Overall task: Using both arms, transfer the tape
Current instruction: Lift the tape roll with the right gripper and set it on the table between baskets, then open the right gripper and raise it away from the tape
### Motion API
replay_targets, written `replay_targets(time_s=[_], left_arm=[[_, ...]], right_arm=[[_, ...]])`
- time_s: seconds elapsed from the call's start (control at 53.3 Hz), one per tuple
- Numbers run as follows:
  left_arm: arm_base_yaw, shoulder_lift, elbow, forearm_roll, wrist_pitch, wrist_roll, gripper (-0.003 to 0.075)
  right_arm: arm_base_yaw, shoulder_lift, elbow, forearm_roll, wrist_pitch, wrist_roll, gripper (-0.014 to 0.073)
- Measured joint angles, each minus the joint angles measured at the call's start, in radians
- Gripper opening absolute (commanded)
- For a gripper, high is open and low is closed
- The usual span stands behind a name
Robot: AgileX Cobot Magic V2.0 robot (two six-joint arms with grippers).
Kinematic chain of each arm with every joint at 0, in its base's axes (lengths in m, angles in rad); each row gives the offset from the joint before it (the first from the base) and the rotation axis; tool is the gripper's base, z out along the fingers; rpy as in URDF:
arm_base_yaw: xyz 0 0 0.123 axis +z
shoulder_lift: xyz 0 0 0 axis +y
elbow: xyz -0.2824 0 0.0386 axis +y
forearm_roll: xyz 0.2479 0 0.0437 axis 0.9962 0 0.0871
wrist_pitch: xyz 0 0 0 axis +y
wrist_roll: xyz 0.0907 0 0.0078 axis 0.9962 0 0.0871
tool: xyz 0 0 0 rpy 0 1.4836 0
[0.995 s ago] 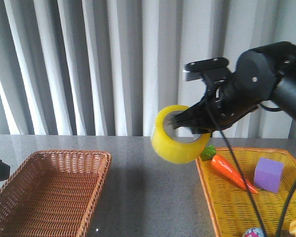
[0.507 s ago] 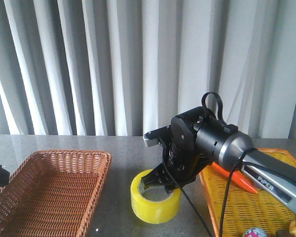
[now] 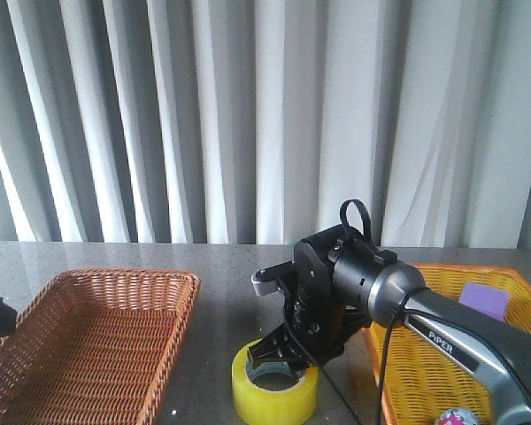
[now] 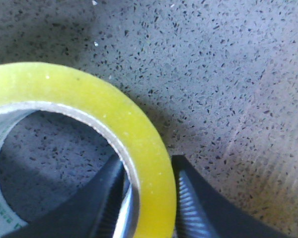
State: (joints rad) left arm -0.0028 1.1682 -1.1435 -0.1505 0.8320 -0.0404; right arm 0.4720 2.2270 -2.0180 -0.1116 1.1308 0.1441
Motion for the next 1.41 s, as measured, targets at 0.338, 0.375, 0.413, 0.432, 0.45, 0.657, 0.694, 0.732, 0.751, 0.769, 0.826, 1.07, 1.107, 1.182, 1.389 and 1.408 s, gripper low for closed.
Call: replay_targets(time_s=[0.338, 0.375, 0.413, 0.432, 0.45, 0.657, 0.694, 0.732, 0.751, 0.769, 0.826, 1.07, 1.107, 1.182, 1.389, 1.408], left_arm=[[0.0, 0.0, 0.0, -0.006, 0.008, 0.0, 0.0586], [0.0, 0.0, 0.0, -0.006, 0.009, 0.0, 0.0586], [0.0, 0.0, 0.0, -0.006, 0.009, 0.0, 0.0586], [0.0, 0.0, 0.0, -0.006, 0.009, 0.0, 0.0586], [0.0, 0.0, 0.0, -0.006, 0.009, 0.0, 0.0586], [0.0, 0.0, 0.0, -0.007, 0.007, 0.0, 0.0586], [0.0, 0.0, 0.0, -0.007, 0.007, 0.0, 0.0586], [0.0, 0.0, 0.0, -0.007, 0.006, 0.0, 0.0586], [0.0, 0.0, 0.0, -0.007, 0.006, 0.0, 0.0586], [0.0, 0.0, 0.0, -0.007, 0.006, 0.0, 0.0586], [0.0, 0.0, 0.0, -0.007, -0.002, 0.0, 0.0586], [0.0, 0.0, 0.0, -0.007, -0.072, 0.0, 0.0586], [0.0, 0.0, 0.0, -0.007, -0.085, 0.0, 0.0586], [0.0, 0.0, 0.0, -0.01, -0.099, 0.0, 0.0586], [0.0, 0.0, 0.0, -0.049, -0.107, 0.0, 0.0586], [0.0, 0.0, 0.0, -0.054, -0.107, 0.0, 0.0586]], right_arm=[[-0.002, -0.012, -0.061, -0.005, 0.01, 0.018, 0.0454], [-0.004, -0.025, -0.081, -0.01, 0.01, 0.026, 0.0454], [-0.007, -0.044, -0.101, -0.017, 0.008, 0.032, 0.0454], [-0.008, -0.058, -0.113, -0.025, 0.005, 0.035, 0.0454], [-0.011, -0.068, -0.121, -0.031, 0.004, 0.037, 0.0454], [-0.035, -0.279, -0.176, -0.205, -0.036, 0.09, 0.0452], [-0.042, -0.319, -0.179, -0.241, -0.035, 0.105, 0.0451], [-0.053, -0.364, -0.181, -0.271, -0.035, 0.116, 0.0447], [-0.057, -0.379, -0.181, -0.286, -0.033, 0.119, 0.0442], [-0.065, -0.399, -0.181, -0.294, -0.028, 0.124, 0.0437], [-0.088, -0.452, -0.175, -0.315, -0.018, 0.132, 0.041], [-0.24, -0.662, 0.047, -0.337, -0.027, 0.138, 0.0149], [-0.263, -0.694, 0.103, -0.337, -0.042, 0.138, 0.0108], [-0.314, -0.754, 0.195, -0.337, -0.078, 0.138, 0.0023], [-0.431, -0.908, 0.413, -0.309, -0.177, 0.139, -0.0009], [-0.436, -0.915, 0.423, -0.307, -0.184, 0.139, -0.0009]])
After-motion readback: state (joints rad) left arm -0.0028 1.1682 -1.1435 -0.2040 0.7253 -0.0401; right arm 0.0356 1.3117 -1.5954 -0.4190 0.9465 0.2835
